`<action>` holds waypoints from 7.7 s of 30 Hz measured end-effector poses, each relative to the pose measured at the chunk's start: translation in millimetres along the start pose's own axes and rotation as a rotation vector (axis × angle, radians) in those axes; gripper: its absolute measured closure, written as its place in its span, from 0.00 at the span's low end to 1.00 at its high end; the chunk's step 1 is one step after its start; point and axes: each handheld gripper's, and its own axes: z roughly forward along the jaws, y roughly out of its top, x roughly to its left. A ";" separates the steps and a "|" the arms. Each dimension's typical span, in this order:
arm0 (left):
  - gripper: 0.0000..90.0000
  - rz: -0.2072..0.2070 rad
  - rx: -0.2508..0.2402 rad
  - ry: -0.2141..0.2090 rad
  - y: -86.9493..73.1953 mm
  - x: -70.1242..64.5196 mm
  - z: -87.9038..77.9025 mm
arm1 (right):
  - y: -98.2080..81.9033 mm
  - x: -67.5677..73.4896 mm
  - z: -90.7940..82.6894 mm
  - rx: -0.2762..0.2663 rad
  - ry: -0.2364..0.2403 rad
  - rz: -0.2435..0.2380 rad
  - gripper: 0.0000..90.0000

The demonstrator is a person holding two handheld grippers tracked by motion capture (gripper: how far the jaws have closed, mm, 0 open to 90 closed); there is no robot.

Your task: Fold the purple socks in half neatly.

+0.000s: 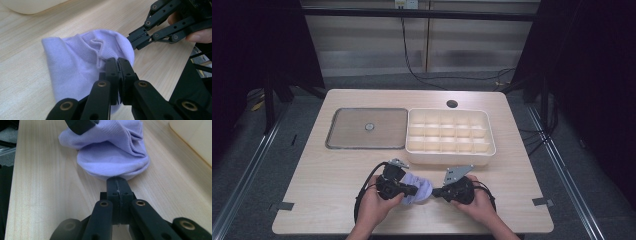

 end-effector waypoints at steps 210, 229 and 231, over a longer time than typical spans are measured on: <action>0.60 -0.175 0.064 0.077 -4.1 44.8 -6.9 | -0.1 -0.4 -2.4 0.015 -0.016 0.006 1.00; 0.83 -0.199 0.100 0.036 -3.7 44.7 -2.9 | 0.0 -0.1 -2.5 0.018 -0.014 0.008 1.00; 0.85 -0.198 0.104 0.038 -3.9 44.5 -1.8 | 0.1 0.0 -2.5 0.019 -0.016 0.006 1.00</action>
